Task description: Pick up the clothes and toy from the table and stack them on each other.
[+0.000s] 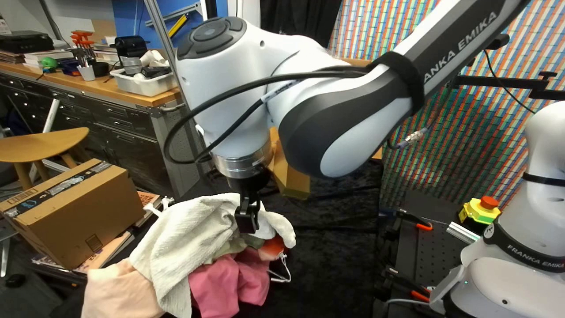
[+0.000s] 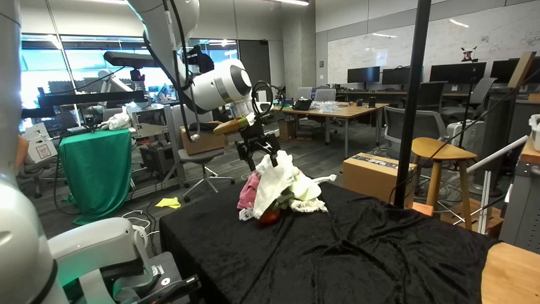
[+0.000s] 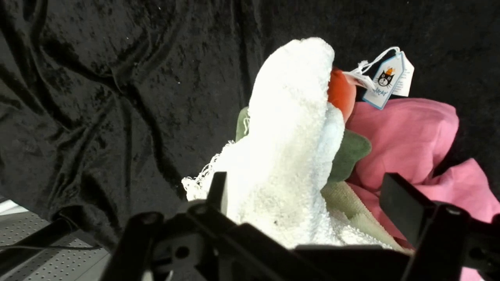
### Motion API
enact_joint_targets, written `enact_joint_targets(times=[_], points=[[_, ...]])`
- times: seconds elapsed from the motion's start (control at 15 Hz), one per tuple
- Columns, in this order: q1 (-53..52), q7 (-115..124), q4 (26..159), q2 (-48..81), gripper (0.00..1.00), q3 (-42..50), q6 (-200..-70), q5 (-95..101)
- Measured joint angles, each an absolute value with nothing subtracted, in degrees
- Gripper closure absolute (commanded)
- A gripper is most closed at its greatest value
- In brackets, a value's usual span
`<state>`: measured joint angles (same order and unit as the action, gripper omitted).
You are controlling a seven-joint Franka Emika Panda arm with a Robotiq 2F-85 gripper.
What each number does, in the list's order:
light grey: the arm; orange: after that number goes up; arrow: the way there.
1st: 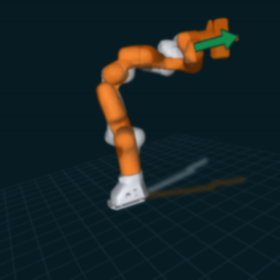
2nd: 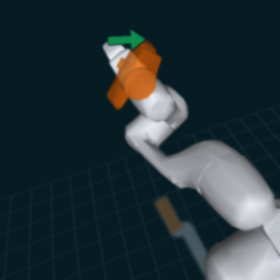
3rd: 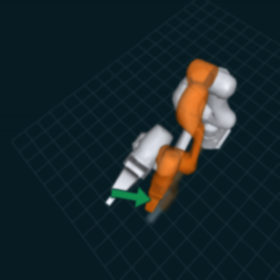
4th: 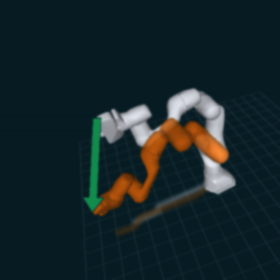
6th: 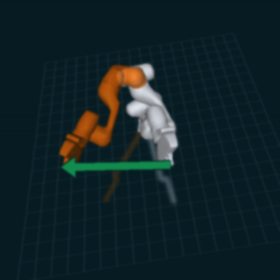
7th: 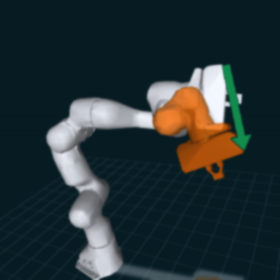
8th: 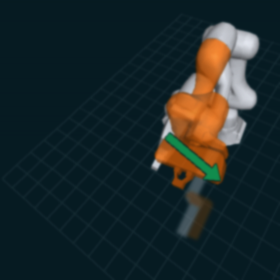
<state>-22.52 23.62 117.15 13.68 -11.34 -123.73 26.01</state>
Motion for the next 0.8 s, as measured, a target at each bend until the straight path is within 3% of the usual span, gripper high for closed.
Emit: enact_joint_targets(times=[0.8], points=[[-17.8,21.5,136.4,-17.1,0.00,-12.2,-113.1,11.1]])
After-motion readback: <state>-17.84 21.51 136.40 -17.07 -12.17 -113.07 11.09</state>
